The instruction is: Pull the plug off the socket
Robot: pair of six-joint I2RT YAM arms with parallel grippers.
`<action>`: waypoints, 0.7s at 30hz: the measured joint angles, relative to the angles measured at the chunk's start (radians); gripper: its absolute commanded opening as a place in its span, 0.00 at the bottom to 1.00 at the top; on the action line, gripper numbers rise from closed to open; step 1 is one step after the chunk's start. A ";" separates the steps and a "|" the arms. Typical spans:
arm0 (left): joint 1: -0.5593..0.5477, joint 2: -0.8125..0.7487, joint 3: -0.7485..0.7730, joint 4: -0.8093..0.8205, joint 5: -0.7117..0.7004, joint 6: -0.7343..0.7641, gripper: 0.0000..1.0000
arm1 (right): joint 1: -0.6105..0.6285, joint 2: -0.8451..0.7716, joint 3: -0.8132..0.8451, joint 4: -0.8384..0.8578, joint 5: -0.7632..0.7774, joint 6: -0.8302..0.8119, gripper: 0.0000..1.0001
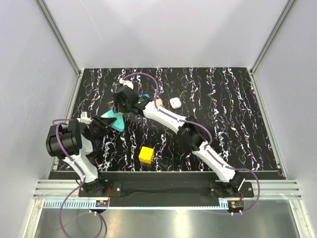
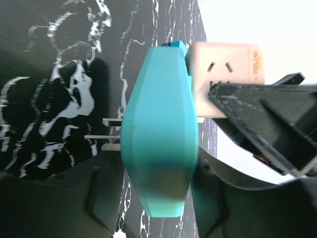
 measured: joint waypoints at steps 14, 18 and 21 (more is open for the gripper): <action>-0.021 -0.077 -0.015 -0.141 -0.061 0.044 0.00 | -0.005 -0.014 -0.081 0.042 -0.042 0.074 0.00; -0.037 -0.118 -0.014 -0.212 -0.081 0.044 0.00 | -0.009 -0.048 -0.143 0.061 -0.039 0.096 0.00; -0.069 -0.163 -0.003 -0.280 -0.101 0.051 0.00 | -0.017 -0.115 -0.261 0.113 -0.029 0.120 0.00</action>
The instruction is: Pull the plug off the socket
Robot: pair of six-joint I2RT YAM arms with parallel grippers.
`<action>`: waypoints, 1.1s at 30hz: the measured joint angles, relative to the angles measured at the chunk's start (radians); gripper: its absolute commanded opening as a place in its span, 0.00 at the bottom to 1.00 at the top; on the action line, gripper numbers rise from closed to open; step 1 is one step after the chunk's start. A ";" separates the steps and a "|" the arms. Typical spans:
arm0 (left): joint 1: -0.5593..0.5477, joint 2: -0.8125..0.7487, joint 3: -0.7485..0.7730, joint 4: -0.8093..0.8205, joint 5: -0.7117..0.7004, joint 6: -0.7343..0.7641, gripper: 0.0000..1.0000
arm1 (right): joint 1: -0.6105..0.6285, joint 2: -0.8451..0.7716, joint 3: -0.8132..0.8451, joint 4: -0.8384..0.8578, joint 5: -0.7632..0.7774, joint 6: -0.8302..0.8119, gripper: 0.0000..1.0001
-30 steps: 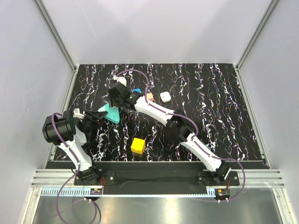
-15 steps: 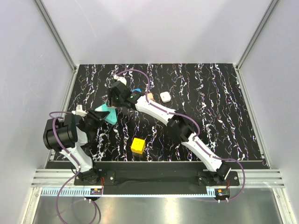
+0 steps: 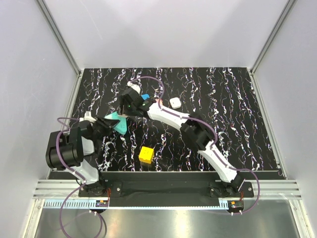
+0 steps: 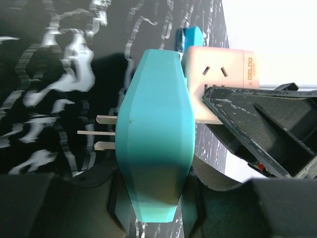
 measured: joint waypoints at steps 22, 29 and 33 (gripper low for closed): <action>-0.018 -0.040 0.068 -0.136 -0.209 0.011 0.00 | -0.009 -0.080 0.436 -0.138 0.191 -0.165 0.00; -0.023 -0.042 0.071 -0.137 -0.233 0.019 0.04 | 0.027 -0.166 0.340 -0.126 0.193 -0.205 0.00; -0.018 -0.039 0.072 -0.137 -0.225 0.030 0.47 | -0.028 -0.232 0.114 -0.127 0.093 -0.228 0.00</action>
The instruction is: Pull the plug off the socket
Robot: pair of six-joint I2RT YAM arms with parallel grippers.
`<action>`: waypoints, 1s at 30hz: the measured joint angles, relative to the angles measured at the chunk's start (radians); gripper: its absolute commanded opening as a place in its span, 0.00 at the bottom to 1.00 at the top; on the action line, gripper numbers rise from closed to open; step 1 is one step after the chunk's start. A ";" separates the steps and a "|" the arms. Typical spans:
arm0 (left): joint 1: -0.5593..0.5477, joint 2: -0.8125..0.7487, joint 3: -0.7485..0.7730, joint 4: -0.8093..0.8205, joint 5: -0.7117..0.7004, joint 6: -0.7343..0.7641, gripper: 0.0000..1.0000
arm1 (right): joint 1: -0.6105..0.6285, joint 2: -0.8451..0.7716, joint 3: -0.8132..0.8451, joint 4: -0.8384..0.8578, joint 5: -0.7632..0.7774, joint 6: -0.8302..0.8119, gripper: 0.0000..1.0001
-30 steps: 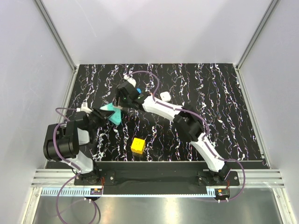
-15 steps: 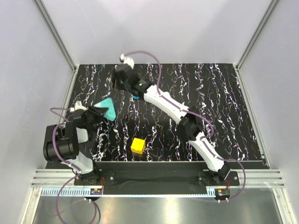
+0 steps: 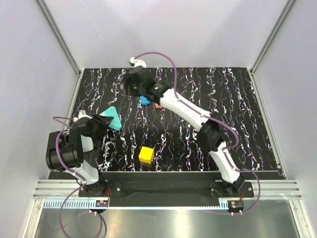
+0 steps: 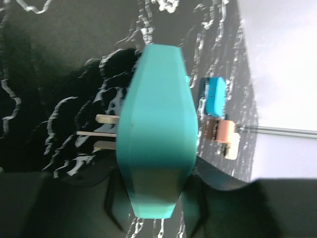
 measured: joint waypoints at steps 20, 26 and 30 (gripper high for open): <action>0.026 -0.212 0.194 -0.608 0.043 0.187 0.99 | -0.729 -0.528 -0.932 0.257 -0.534 0.053 0.00; 0.025 -0.286 0.237 -0.853 -0.047 0.276 0.99 | -0.833 -0.423 -0.940 0.309 -0.721 0.074 0.09; 0.025 -0.378 0.277 -0.998 -0.111 0.329 0.99 | -0.845 -0.326 -0.930 0.317 -0.805 0.074 0.11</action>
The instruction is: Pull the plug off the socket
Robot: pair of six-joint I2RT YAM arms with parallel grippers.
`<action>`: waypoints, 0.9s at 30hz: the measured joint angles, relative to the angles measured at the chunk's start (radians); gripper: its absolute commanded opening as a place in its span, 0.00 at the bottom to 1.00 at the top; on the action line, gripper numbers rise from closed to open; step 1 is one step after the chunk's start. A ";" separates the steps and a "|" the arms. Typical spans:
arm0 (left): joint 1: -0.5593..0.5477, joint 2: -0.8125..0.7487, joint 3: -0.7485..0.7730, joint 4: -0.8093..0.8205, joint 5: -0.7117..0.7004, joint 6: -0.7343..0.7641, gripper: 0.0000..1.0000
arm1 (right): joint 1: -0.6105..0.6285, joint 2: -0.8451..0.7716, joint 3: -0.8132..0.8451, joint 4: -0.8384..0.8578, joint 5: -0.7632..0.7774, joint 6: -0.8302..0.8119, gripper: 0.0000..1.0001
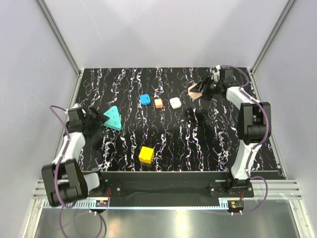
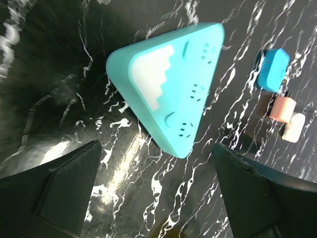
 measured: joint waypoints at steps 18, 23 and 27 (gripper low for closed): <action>-0.216 -0.378 -0.052 -0.100 0.076 0.053 0.99 | 0.005 0.200 0.108 -0.053 -0.058 -0.040 0.41; -0.253 -0.447 -0.113 -0.112 0.122 0.070 0.99 | 0.005 0.227 0.108 -0.077 -0.044 -0.051 0.57; -0.315 -0.518 -0.119 -0.122 0.144 0.063 0.99 | 0.005 0.227 0.112 -0.082 -0.031 -0.062 0.78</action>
